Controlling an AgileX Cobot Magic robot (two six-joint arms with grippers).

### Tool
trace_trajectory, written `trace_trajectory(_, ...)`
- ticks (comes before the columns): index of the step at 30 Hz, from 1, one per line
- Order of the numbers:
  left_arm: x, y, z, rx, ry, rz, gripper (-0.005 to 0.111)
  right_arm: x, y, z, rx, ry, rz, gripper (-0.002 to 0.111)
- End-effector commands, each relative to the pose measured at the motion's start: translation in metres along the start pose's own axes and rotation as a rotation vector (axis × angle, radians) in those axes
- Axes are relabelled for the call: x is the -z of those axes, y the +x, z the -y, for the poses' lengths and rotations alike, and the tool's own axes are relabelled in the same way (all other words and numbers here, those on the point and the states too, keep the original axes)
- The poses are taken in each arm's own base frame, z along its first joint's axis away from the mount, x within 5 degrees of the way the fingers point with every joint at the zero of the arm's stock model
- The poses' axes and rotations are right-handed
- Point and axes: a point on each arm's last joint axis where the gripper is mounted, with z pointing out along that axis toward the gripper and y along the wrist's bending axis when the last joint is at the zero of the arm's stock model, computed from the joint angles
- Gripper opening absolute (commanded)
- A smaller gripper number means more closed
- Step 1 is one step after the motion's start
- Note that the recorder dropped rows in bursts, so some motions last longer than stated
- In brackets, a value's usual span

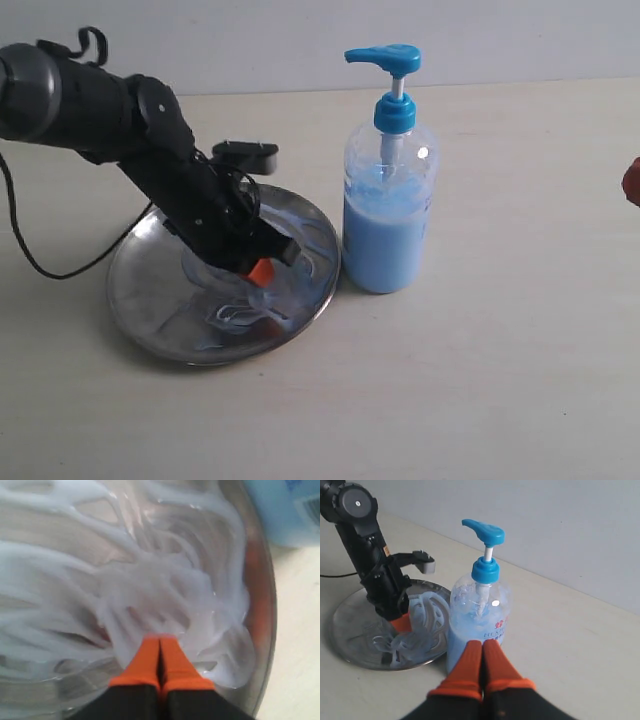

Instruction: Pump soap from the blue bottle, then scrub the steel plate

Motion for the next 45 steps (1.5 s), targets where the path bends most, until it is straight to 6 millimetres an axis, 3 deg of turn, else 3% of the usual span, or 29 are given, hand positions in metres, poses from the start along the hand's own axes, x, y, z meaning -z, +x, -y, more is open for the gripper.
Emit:
trace_trajectory(1, 0.037, -0.007, -0.003, 0.022, -0.016, 0.097, 0.0, -0.001, 0.002, 0.0, 0.005, -0.002, -0.004, 0.0)
trace_trajectory(11, 0.098, -0.012, 0.012, -0.024, -0.037, 0.272, 0.0, -0.001, 0.002, -0.001, -0.012, -0.003, -0.002, 0.0)
trace_trajectory(25, 0.175, -0.003, 0.039, -0.094, -0.066, 0.499, 0.0, -0.006, 0.009, -0.004, -0.03, -0.019, 0.043, 0.0)
trace_trajectory(35, 0.231, 0.016, 0.059, -0.155, -0.09, 0.658, 0.0, -0.006, 0.009, -0.004, -0.03, -0.019, 0.043, 0.0)
trace_trajectory(45, 0.291, 0.051, 0.082, -0.218, -0.105, 0.833, 0.0, -0.007, 0.012, -0.004, -0.03, -0.021, 0.042, 0.0)
